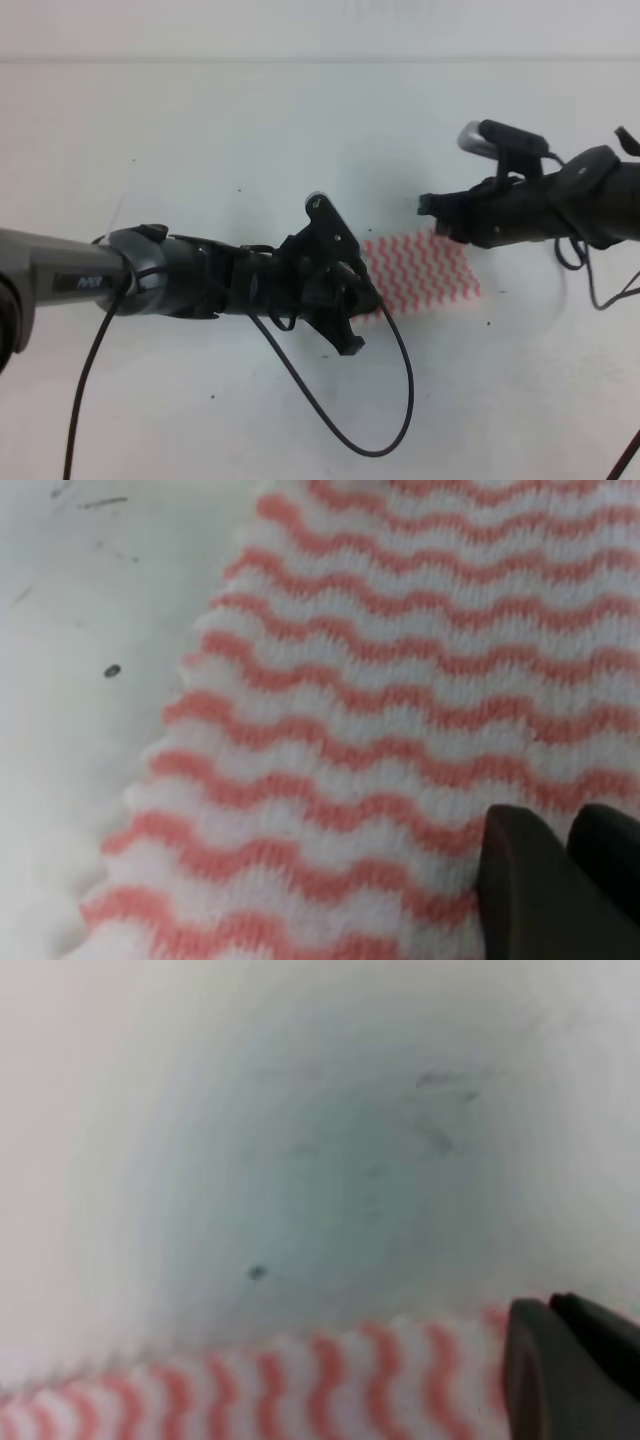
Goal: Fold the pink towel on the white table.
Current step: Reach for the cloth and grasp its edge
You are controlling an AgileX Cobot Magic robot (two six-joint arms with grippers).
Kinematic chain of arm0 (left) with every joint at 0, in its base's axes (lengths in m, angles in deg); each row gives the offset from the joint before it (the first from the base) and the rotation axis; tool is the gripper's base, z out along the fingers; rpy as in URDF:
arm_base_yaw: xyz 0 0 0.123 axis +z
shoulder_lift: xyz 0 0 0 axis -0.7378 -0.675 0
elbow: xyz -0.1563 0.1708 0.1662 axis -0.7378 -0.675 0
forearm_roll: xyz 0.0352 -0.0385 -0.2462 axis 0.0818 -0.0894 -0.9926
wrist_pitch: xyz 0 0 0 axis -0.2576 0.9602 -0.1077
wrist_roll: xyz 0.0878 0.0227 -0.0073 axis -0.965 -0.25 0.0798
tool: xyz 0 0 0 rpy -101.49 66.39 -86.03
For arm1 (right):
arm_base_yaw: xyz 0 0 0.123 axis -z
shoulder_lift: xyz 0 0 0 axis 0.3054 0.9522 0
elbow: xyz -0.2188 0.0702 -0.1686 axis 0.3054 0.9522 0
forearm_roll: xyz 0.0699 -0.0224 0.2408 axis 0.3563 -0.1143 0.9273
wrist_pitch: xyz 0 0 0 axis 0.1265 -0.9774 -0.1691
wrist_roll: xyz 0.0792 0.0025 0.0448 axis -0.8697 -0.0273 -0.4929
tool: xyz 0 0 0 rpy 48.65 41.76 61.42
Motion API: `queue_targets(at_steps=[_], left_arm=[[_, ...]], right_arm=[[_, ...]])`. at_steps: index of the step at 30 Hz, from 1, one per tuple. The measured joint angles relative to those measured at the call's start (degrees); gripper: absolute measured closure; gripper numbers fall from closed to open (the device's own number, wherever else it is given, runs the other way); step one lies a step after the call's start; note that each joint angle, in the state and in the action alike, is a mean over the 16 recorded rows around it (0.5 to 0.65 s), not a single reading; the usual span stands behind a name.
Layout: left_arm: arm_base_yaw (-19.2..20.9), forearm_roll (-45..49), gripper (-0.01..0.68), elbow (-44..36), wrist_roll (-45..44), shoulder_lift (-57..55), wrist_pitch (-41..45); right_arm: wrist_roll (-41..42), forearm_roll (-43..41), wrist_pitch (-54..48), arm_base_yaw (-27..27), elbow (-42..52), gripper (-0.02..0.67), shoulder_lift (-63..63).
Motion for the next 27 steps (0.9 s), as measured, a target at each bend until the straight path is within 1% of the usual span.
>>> queue_targets(at_steps=[10, 19, 27], left_arm=[[0.00, -0.07, 0.585, -0.01, 0.25, 0.10, -0.39], [0.00, -0.07, 0.585, -0.01, 0.25, 0.06, -0.79], [0.00, -0.03, 0.586, 0.00, 0.23, 0.04, -0.84]], right_arm=[[-0.01, -0.40, -1.45, 2.45, -0.05, 0.666, -0.25], [0.06, -0.35, -3.96, 2.14, -0.10, 0.666, -0.26], [0.03, -1.66, -2.62, 2.57, -0.10, 0.666, -0.03]])
